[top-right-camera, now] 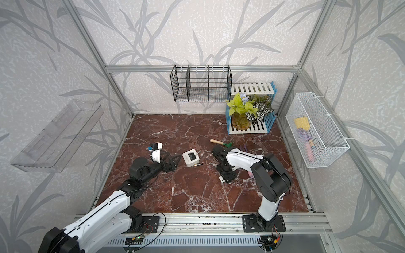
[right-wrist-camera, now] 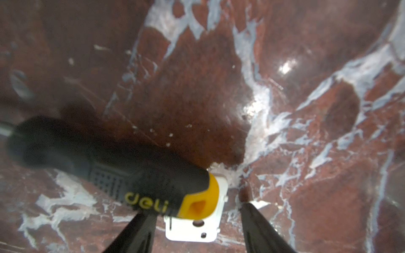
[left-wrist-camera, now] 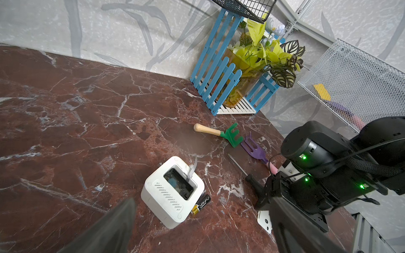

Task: Remove the battery from the alarm
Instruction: Pick up the cover from the center of the board.

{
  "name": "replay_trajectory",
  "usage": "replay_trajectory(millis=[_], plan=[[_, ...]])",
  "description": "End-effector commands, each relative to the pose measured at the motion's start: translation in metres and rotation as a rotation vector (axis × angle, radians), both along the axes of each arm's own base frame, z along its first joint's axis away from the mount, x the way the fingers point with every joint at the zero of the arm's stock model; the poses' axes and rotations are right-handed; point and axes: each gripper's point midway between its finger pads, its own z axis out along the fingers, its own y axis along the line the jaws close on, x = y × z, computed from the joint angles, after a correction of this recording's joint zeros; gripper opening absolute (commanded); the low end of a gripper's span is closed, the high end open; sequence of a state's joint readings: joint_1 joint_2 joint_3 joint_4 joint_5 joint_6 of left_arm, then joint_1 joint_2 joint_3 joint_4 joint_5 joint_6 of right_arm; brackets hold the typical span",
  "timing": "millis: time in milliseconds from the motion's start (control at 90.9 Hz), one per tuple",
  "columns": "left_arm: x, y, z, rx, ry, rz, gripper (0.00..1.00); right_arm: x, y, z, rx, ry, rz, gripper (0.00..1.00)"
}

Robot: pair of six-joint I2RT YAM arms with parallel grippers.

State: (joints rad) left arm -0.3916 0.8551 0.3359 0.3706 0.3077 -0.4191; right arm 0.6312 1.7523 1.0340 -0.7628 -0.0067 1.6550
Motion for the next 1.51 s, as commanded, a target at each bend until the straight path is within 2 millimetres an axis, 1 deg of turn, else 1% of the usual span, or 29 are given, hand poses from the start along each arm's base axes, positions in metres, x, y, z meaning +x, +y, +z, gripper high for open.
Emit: replay_trajectory(millis=[0, 55, 176, 275, 330, 440, 517, 627, 715, 913, 1001, 1100, 1199, 1309, 1419, 1496], plan=[[0.001, 0.000, 0.002, 0.004, -0.021, -0.004, 1.00, -0.014, -0.018, -0.015, -0.072, 0.043, -0.025, 0.57], [0.000, 0.000, 0.001, 0.001, -0.017, -0.004, 1.00, -0.013, -0.018, -0.014, -0.062, 0.025, -0.031, 0.52], [-0.002, -0.002, 0.001, -0.024, -0.010, -0.014, 1.00, -0.013, -0.017, -0.014, -0.043, 0.005, -0.041, 0.45], [-0.006, -0.009, 0.000, -0.071, 0.004, -0.055, 1.00, -0.013, -0.017, -0.013, -0.028, -0.013, -0.047, 0.43], [-0.009, -0.017, -0.005, -0.098, 0.035, -0.100, 1.00, -0.013, -0.017, -0.013, -0.024, -0.013, -0.044, 0.43], [-0.022, -0.042, -0.016, -0.150, 0.106, -0.241, 1.00, -0.009, -0.013, -0.002, 0.013, -0.052, -0.042, 0.43], [-0.034, -0.066, -0.026, -0.151, 0.144, -0.341, 1.00, -0.007, -0.010, 0.005, 0.034, -0.076, -0.041, 0.44], [-0.045, -0.096, -0.054, -0.104, 0.235, -0.427, 0.98, -0.004, -0.008, 0.014, 0.054, -0.109, -0.036, 0.44], [-0.052, -0.113, -0.071, -0.121, 0.308, -0.471, 0.96, -0.003, -0.004, 0.020, 0.083, -0.131, -0.039, 0.43], [-0.061, -0.148, -0.096, -0.125, 0.400, -0.557, 0.92, 0.001, 0.001, 0.034, 0.135, -0.181, -0.047, 0.44], [-0.058, -0.163, -0.107, -0.142, 0.461, -0.571, 0.88, 0.004, 0.007, 0.040, 0.164, -0.201, -0.047, 0.43], [-0.055, -0.179, -0.120, -0.161, 0.533, -0.585, 0.80, 0.005, 0.012, 0.044, 0.186, -0.214, -0.044, 0.43], [-0.054, -0.197, -0.120, -0.192, 0.546, -0.621, 0.78, 0.006, 0.016, 0.046, 0.200, -0.224, -0.040, 0.43], [-0.056, -0.211, -0.118, -0.230, 0.565, -0.656, 0.76, 0.007, 0.020, 0.047, 0.215, -0.232, -0.031, 0.43], [-0.055, -0.221, -0.123, -0.259, 0.599, -0.672, 0.67, 0.009, 0.022, 0.049, 0.226, -0.247, -0.029, 0.43], [-0.053, -0.225, -0.120, -0.292, 0.608, -0.679, 0.57, 0.009, 0.023, 0.050, 0.232, -0.251, -0.026, 0.44]])
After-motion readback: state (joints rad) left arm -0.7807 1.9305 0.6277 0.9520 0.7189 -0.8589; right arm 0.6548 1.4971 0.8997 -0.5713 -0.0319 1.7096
